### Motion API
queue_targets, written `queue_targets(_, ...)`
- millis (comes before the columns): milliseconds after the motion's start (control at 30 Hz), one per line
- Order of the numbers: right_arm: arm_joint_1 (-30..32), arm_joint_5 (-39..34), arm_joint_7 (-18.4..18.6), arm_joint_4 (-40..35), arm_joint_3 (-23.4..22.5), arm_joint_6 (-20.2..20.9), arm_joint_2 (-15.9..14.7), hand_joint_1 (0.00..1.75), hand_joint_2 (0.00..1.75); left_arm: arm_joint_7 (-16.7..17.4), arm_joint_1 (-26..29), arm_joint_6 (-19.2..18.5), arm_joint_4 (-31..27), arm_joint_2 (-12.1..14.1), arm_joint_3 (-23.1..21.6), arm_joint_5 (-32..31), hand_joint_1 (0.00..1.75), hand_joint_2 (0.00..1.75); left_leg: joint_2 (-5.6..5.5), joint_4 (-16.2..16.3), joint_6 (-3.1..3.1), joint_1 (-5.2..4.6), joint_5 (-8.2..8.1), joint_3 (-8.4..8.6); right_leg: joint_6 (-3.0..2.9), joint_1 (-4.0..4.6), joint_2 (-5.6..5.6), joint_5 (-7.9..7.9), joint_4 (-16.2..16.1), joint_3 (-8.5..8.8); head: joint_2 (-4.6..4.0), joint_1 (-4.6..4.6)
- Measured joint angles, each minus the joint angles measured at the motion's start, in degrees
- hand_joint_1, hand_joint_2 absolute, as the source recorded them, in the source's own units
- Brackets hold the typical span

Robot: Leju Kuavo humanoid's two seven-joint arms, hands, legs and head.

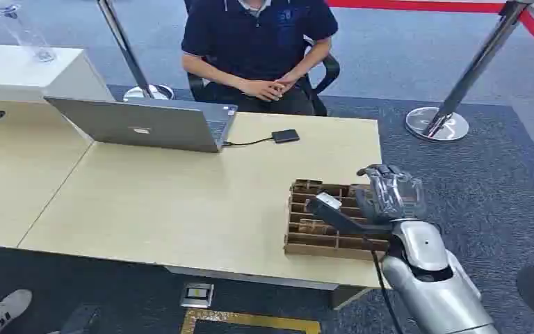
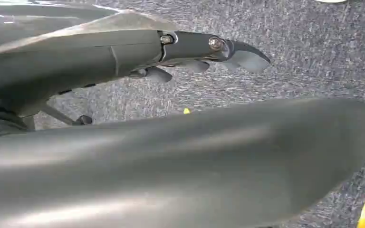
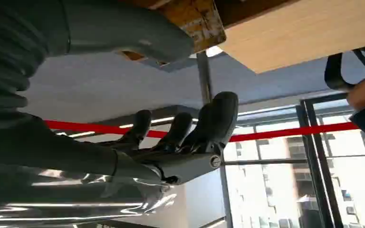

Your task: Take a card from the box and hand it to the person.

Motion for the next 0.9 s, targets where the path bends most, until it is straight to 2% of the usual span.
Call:
queue_targets(333,-0.3,0.3,0.5,2.7,-0.6,-0.4,0.4,0.66,1.75,0.1,0.0,-0.1,0.0,0.0,0.0,-0.3,0.00,0.00,0.00,0.0,0.00,0.00,0.00,0.00,0.00,0.00,0.00,0.00,0.0,0.00,0.00,0.00)
queue_targets(900,-2.2,0.7,0.4,6.5,-1.7,-1.2,0.7,0.63,1.75,0.1,0.0,-0.1,0.0,0.0,0.0,-0.5,0.00,0.00,0.00,0.0,0.00,0.00,0.00,0.00,0.00,0.00,0.00,0.00,0.0,0.00,0.00,0.00)
